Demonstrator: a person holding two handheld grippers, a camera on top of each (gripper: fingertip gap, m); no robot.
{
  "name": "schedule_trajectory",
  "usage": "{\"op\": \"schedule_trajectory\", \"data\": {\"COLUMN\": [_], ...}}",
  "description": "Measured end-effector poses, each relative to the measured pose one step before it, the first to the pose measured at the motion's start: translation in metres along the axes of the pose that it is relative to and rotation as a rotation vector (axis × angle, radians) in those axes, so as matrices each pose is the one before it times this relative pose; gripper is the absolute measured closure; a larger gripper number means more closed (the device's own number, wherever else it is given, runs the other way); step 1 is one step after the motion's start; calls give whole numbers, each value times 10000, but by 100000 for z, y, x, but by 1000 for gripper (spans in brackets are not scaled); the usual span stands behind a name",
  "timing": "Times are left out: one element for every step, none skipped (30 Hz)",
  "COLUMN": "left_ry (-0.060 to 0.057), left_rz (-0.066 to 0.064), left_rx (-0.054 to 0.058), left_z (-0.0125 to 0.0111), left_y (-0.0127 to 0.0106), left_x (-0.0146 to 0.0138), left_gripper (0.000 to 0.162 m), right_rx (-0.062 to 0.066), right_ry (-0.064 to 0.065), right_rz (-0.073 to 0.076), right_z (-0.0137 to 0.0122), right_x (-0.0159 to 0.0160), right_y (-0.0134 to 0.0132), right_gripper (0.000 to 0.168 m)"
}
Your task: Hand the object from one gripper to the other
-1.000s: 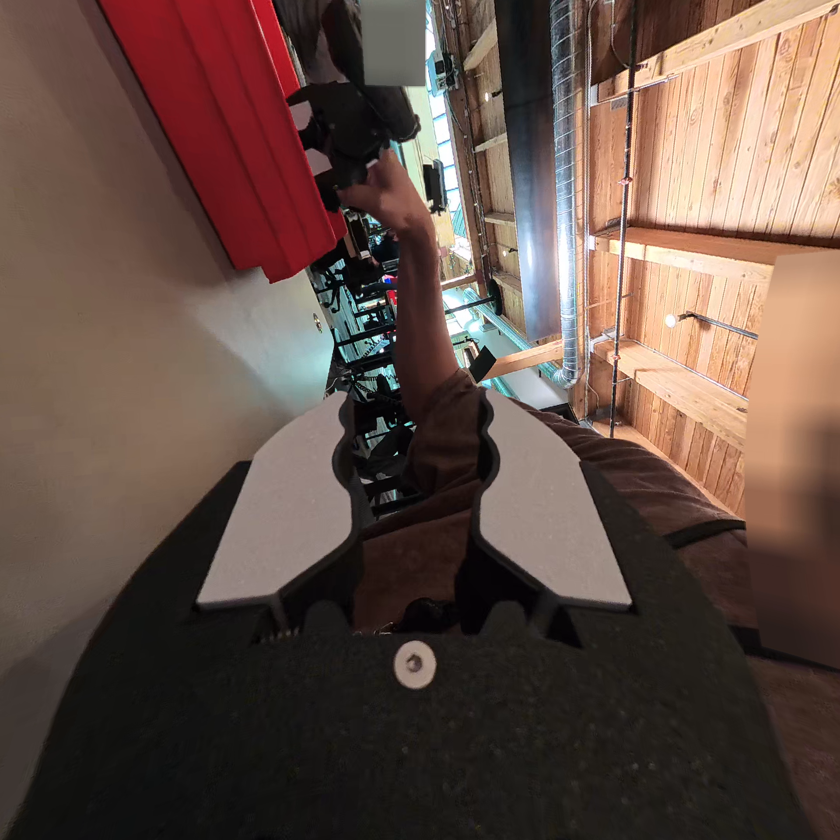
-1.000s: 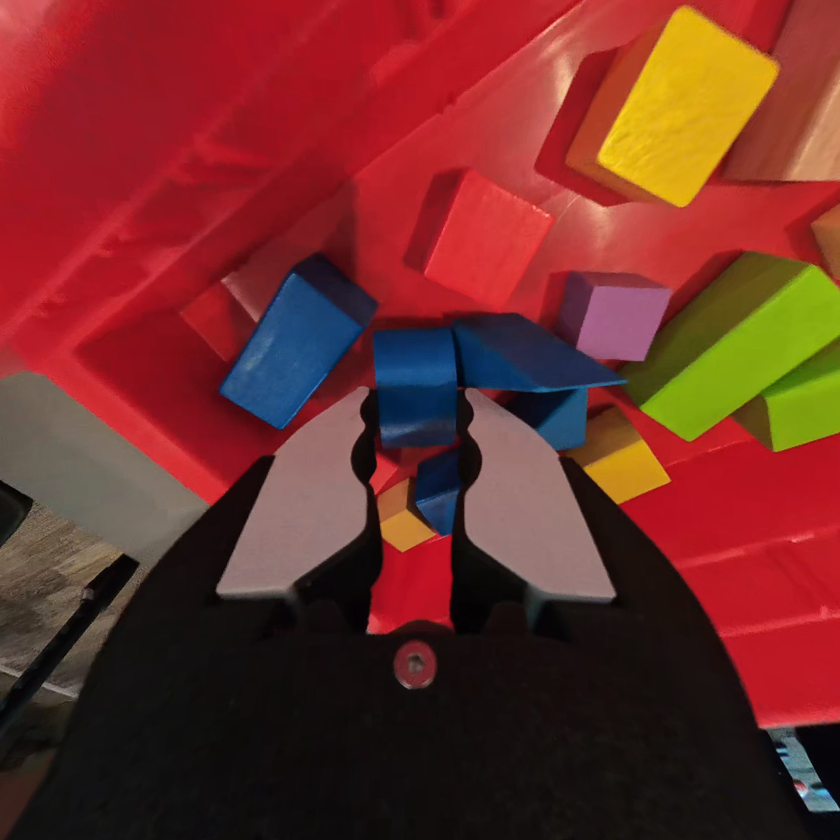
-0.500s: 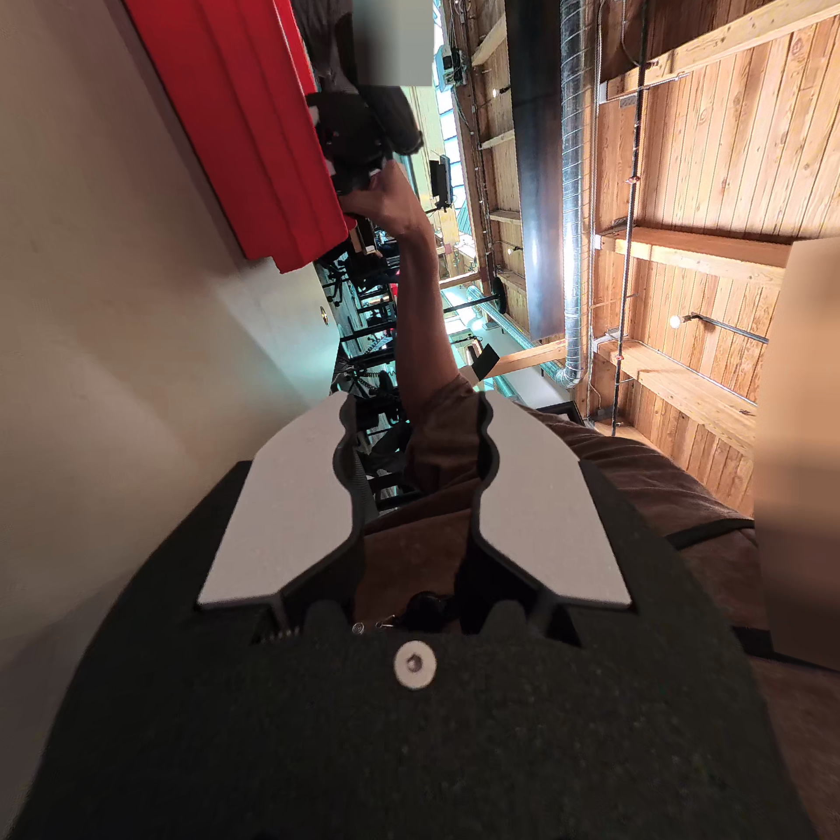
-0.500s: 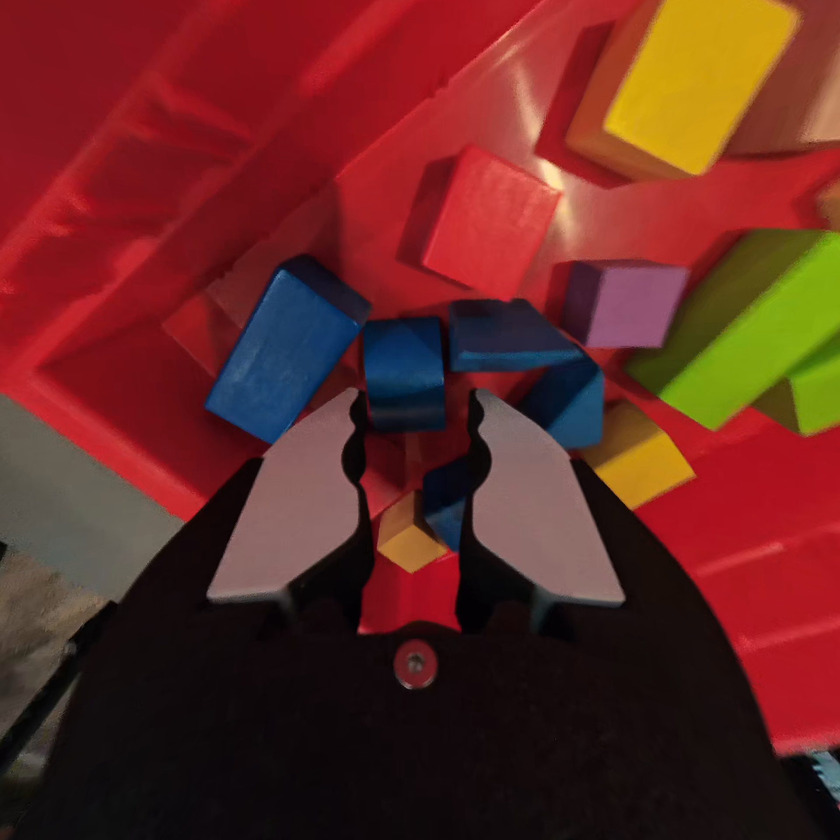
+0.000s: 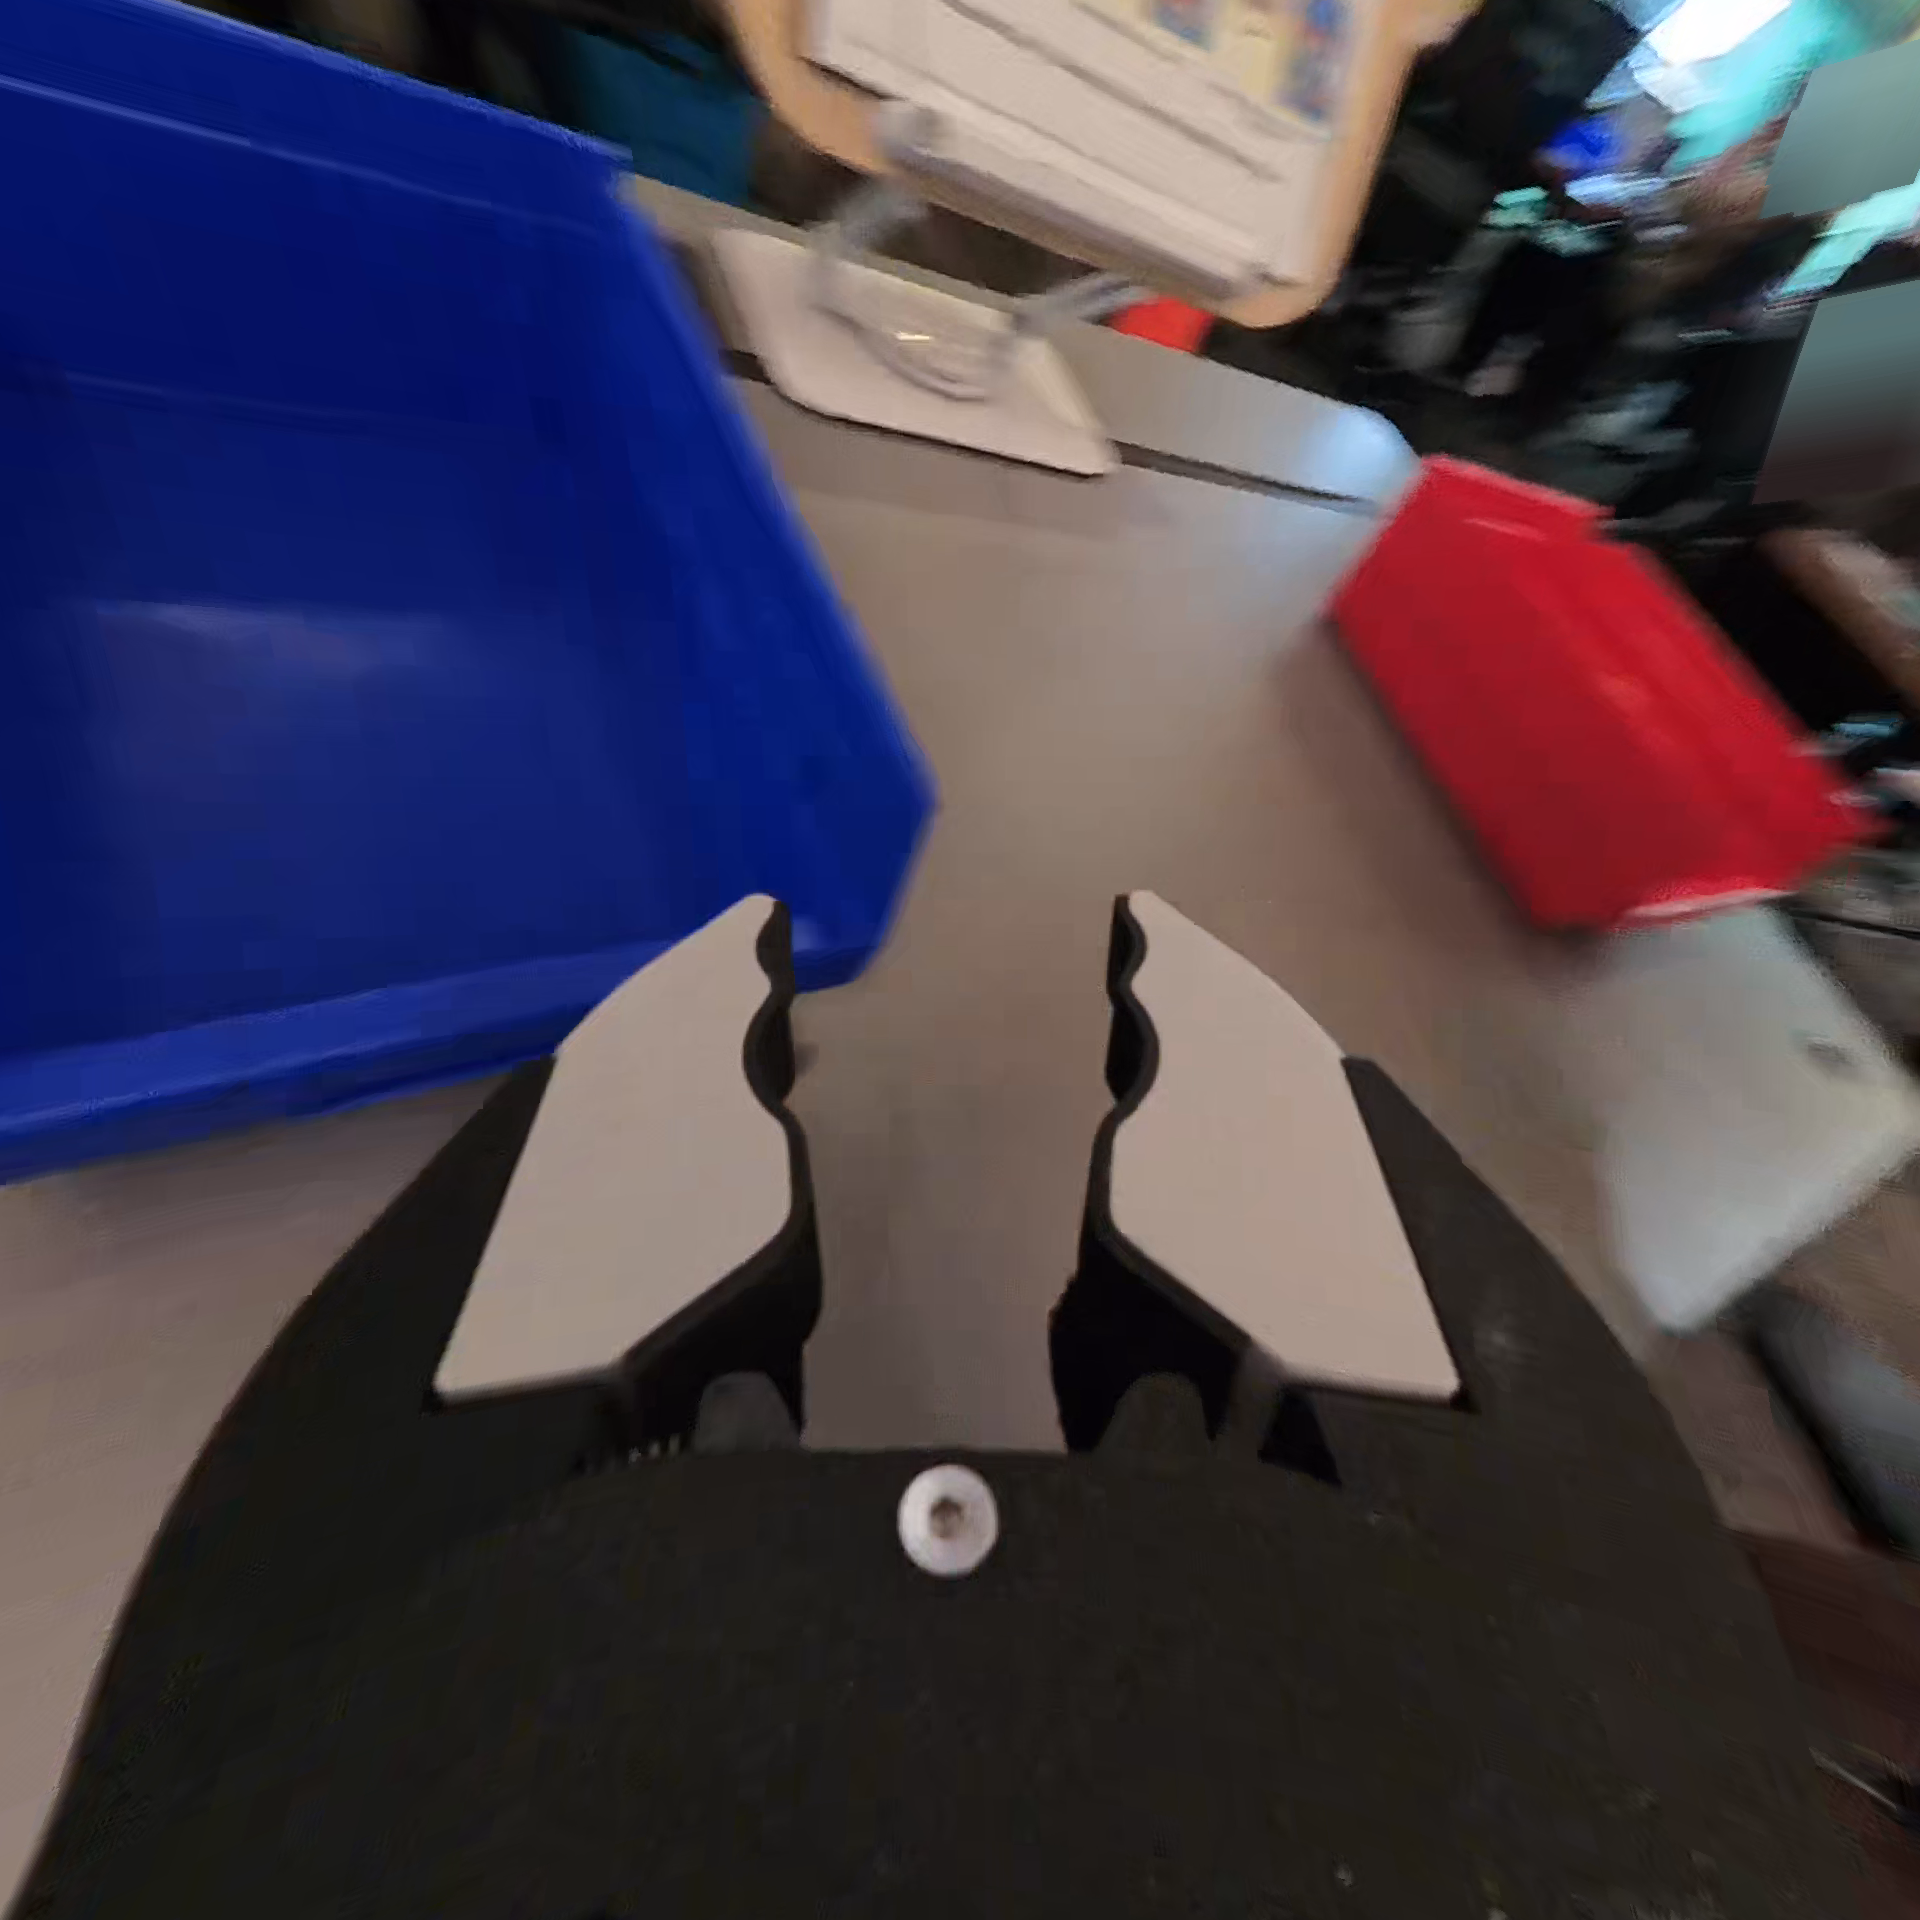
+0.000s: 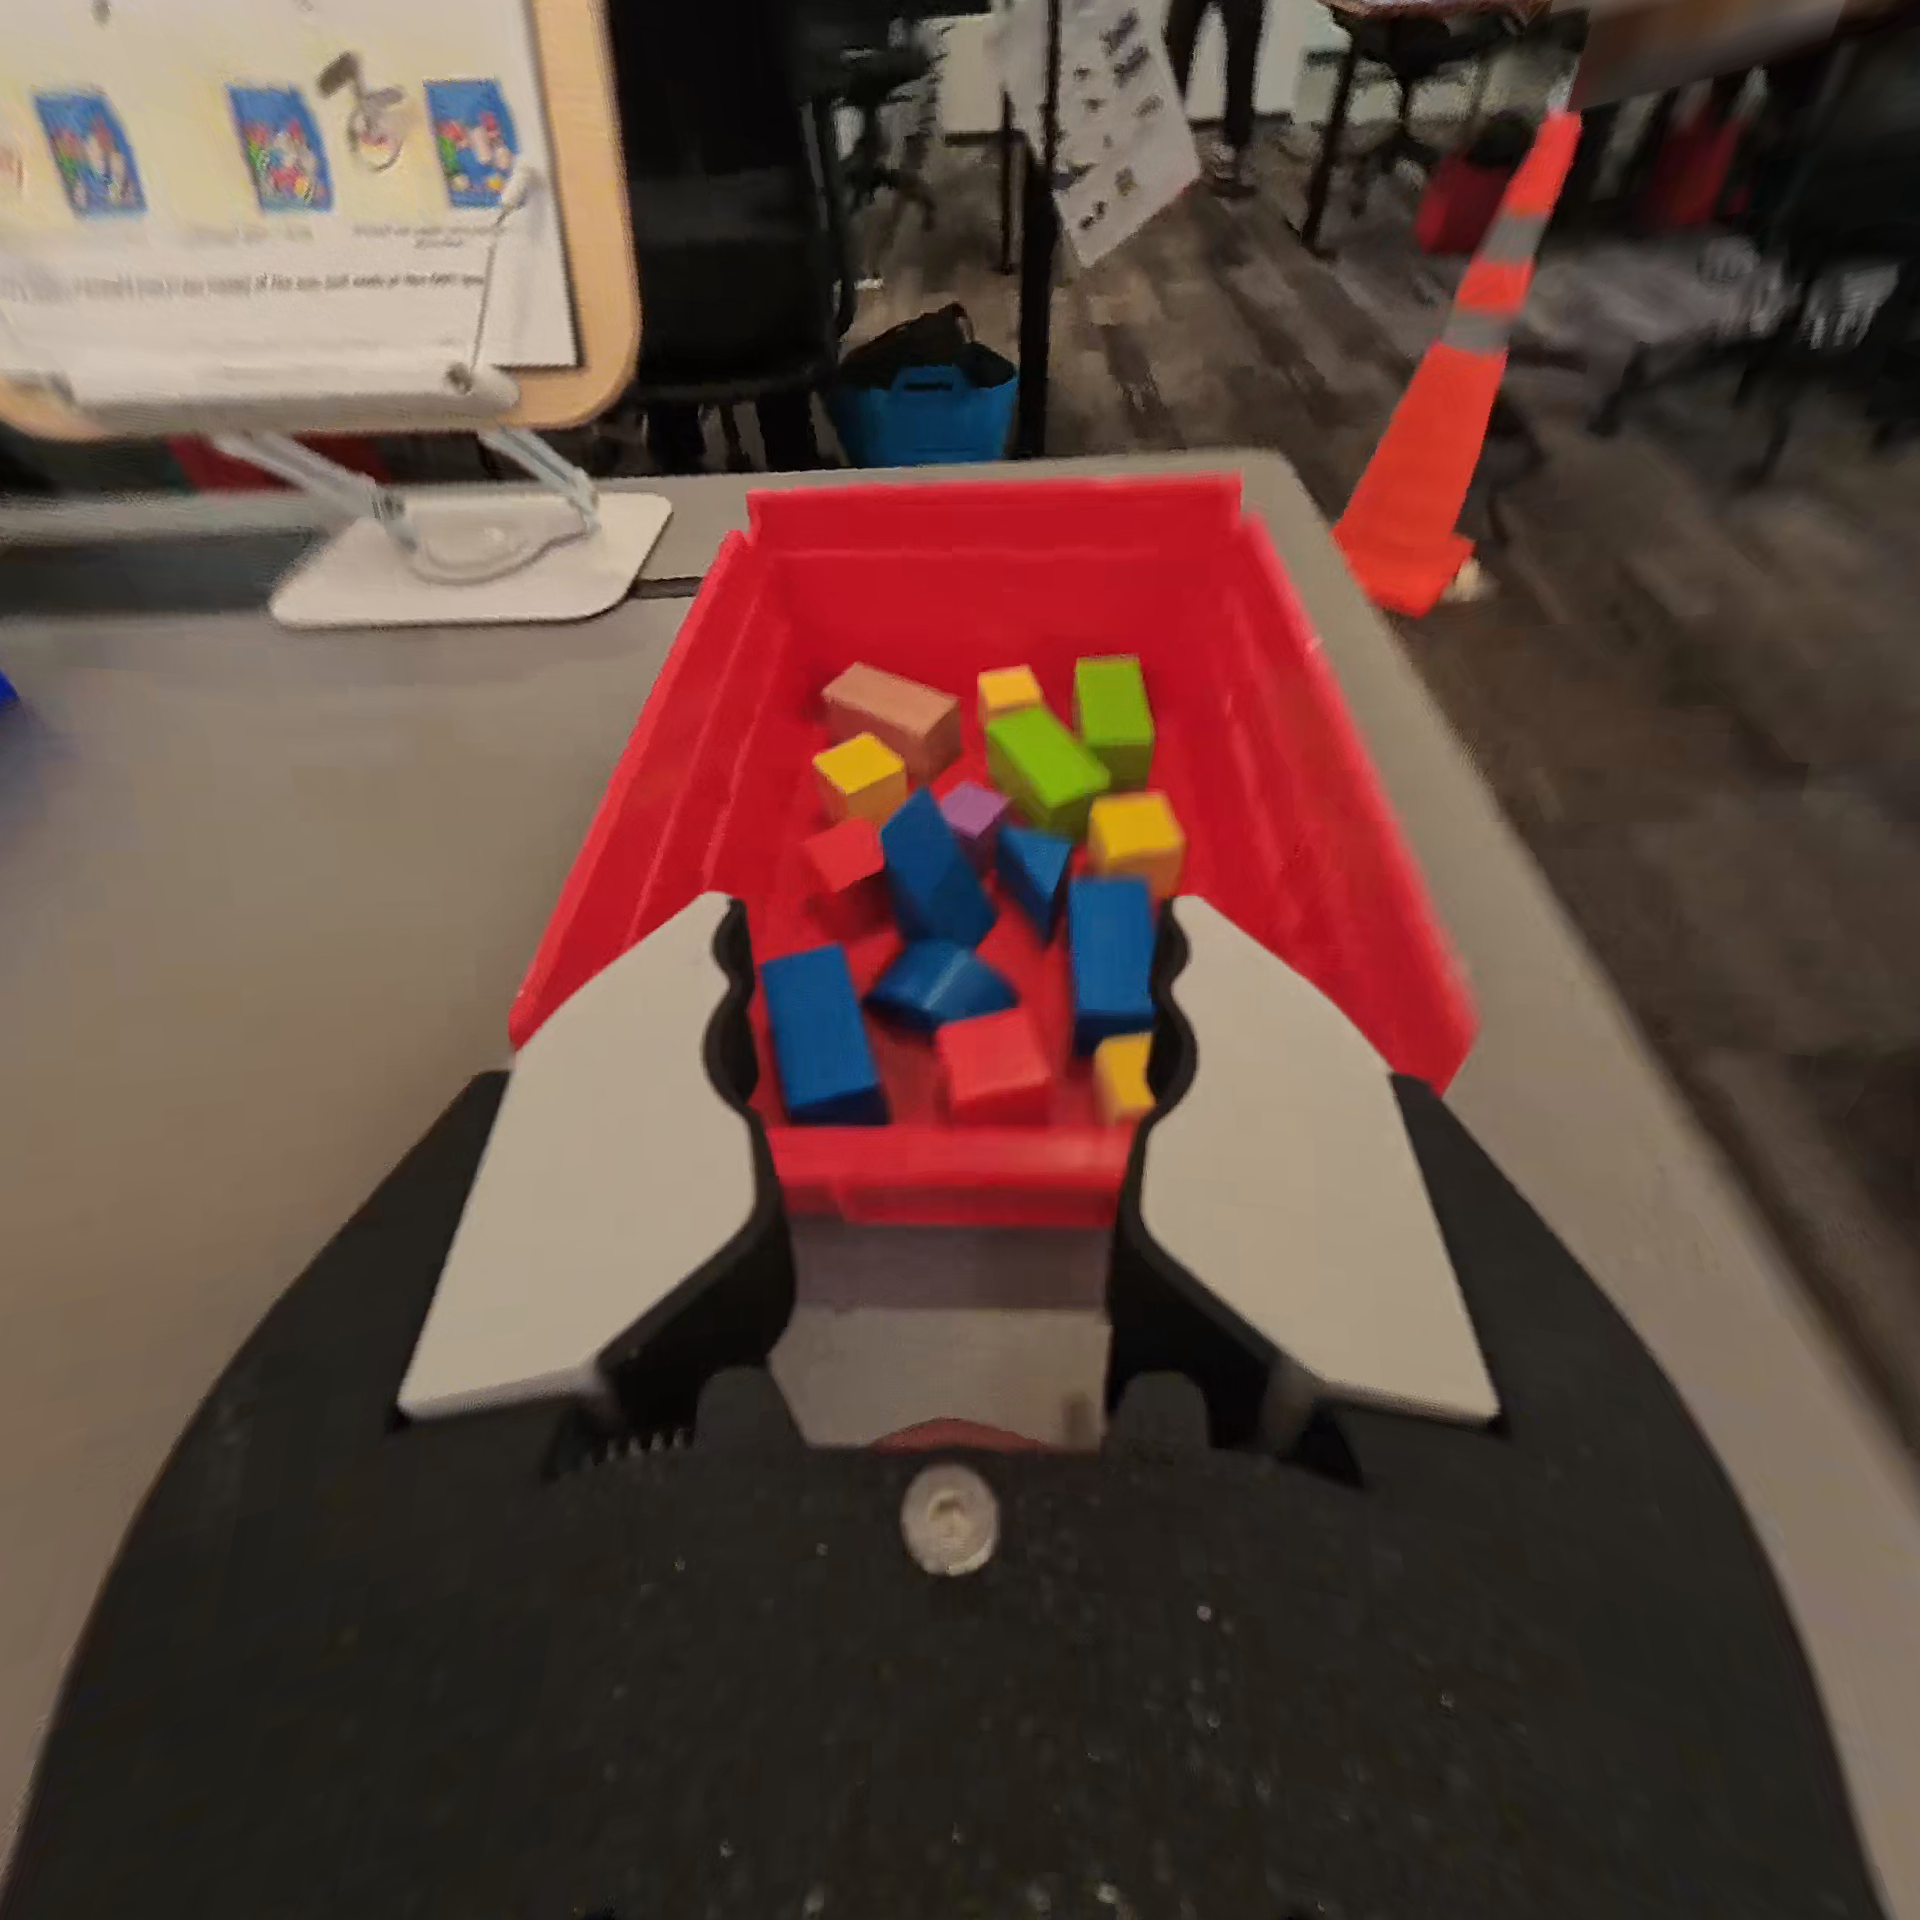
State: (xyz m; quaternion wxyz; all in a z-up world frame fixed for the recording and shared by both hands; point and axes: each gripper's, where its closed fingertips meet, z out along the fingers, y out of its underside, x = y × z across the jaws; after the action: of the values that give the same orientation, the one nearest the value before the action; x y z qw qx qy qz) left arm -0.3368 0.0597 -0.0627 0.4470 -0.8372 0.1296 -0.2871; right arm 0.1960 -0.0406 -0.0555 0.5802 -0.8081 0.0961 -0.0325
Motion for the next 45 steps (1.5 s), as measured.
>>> {"op": "schedule_trajectory", "data": {"left_ry": [-1053, -813, -533, -283, -52, 59, -143, -375, -319, -70, 235, 433, 416, 169, -72, -70, 7, -19, -29, -19, -6, 42, 74, 53, -21, -64, -52, -41, -23, 9, 7, 2, -6, -1, 114, 264, 484, 958, 1532, 1721, 1312, 776, 260, 131, 273], "left_rz": [224, 50, -90, -223, -276, -82, 125, 226, 163, -13, -156, -185, -130, -12, 101, 138, 131, 149, 159, 127, 68, 21, -5, 12, 36, 57, 69, 56, 41, 31, 22, 32, 56, 108, 214, 268, 183, 22, -103, -95, 17, 70, -11, -4, 160], "left_rx": [71, 29, -69, -115, -109, -45, -6, -38, -61, -33, -100, -63, 67, 56, 12, -13, -33, 24, 28, -67, -110, -84, -95, -90, -79, -65, -72, -62, -15, 31, 75, 85, 82, 160, 326, 464, 516, 477, 424, 380, 196, -131, -333, -312, -309], "left_z": [-694, -486, -328, -302, -336, -323, -269, -236, -217, -195, -212, -279, -296, -241, -160, -99, -62, -26, 12, 104, 150, 200, 226, 229, 209, 184, 159, 107, 60, 2, -41, -32, -24, -68, -135, -173, -95, 142, 532, 1266, 2301, 3157, 3579, 3677, 3685], "left_y": [438, 620, 832, 994, 1019, 968, 949, 970, 869, 556, 231, -80, -237, -142, -20, 24, 18, -55, -17, 138, 214, 178, 184, 165, 173, 164, 175, 136, 41, -49, -117, -141, -126, -251, -521, -807, -1041, -1202, -1307, -1195, -644, 113, 477, 400, 340], "left_x": [-2071, -1744, -1285, -835, -422, -246, -547, -880, -802, -469, -36, 318, 388, 132, -71, 22, 182, 182, 155, 124, 99, 140, 164, 134, 32, -45, -26, -23, -11, 52, 40, 48, 49, 112, 433, 910, 1573, 2673, 3955, 4603, 4104, 3120, 2050, 1534, 1420], "left_gripper": [104, 103, 103, 103, 103, 103, 103, 103, 103, 103, 103, 103, 103, 103, 103, 103, 103, 103, 103, 103, 103, 103, 103, 103, 103, 103, 103, 103, 104, 105, 106, 105, 105, 105, 104, 101, 98, 98, 97, 92, 89, 86, 80, 79, 81], "right_rx": [161, 242, 355, 369, 122, -65, -124, -79, -144, -158, -126, -76, 5, 34, -20, -69, -17, 29, 41, 56, 56, 23, 8, 16, -14, -19, -13, -33, -58, 4, 25, 16, 57, 43, 53, 91, 72, 17, -35, -93, -88, -43, -18, 16, 58], "right_ry": [88, 73, 103, 214, 216, 36, -175, -106, 18, 38, 8, -11, -24, 25, -3, -28, -16, 30, -4, 39, 18, -35, 20, 34, 3, 33, 37, 6, 26, -18, -28, 7, -3, 11, 58, 50, 27, 18, 65, 72, 89, 199, 248, 178, 87], "right_rz": [763, 418, 80, -220, -389, -319, -265, -299, -319, -225, -66, 27, 3, -37, -47, 9, 44, 33, 36, 34, 35, 47, 15, -42, -48, -29, -38, -13, 17, 34, 69, 77, 48, 7, -17, -9, -5, -19, -59, -85, -103, -91, -19, 32, 67], "right_z": [-156, -238, -267, -234, -200, -122, -54, 11, 73, 105, 87, 19, -39, -59, -82, -98, -112, -101, -71, -45, -20, -1, -28, -74, -74, -59, -10, 40, 56, 59, 26, -23, -54, -65, -81, -83, -67, -13, 51, 100, 127, 89, 57, 6, 8], "right_x": [-282, -211, -180, -73, -55, -253, -443, -265, -30, 90, 96, 69, 27, 80, 37, 22, 54, 115, 72, 127, 83, -13, 46, 66, 25, 97, 108, 95, 142, 106, 78, 118, 78, 52, 107, 87, 78, 94, 178, 221, 312, 568, 731, 738, 683], "right_y": [1659, 1238, 807, 614, 713, 573, 306, 153, 248, 226, 114, 8, -55, -19, 78, 159, 68, -59, -144, -149, -125, -33, 31, 24, 67, 59, 60, 80, 114, 47, -8, -27, -96, -90, -88, -160, -134, -56, 37, 109, 87, 3, -43, -92, -130], "right_gripper": [90, 92, 92, 95, 98, 98, 98, 98, 98, 98, 97, 96, 96, 96, 96, 96, 96, 96, 96, 96, 96, 96, 96, 96, 97, 97, 97, 98, 98, 98, 98, 98, 98, 98, 98, 98, 98, 97, 97, 95, 94, 93, 93, 93, 93]}}
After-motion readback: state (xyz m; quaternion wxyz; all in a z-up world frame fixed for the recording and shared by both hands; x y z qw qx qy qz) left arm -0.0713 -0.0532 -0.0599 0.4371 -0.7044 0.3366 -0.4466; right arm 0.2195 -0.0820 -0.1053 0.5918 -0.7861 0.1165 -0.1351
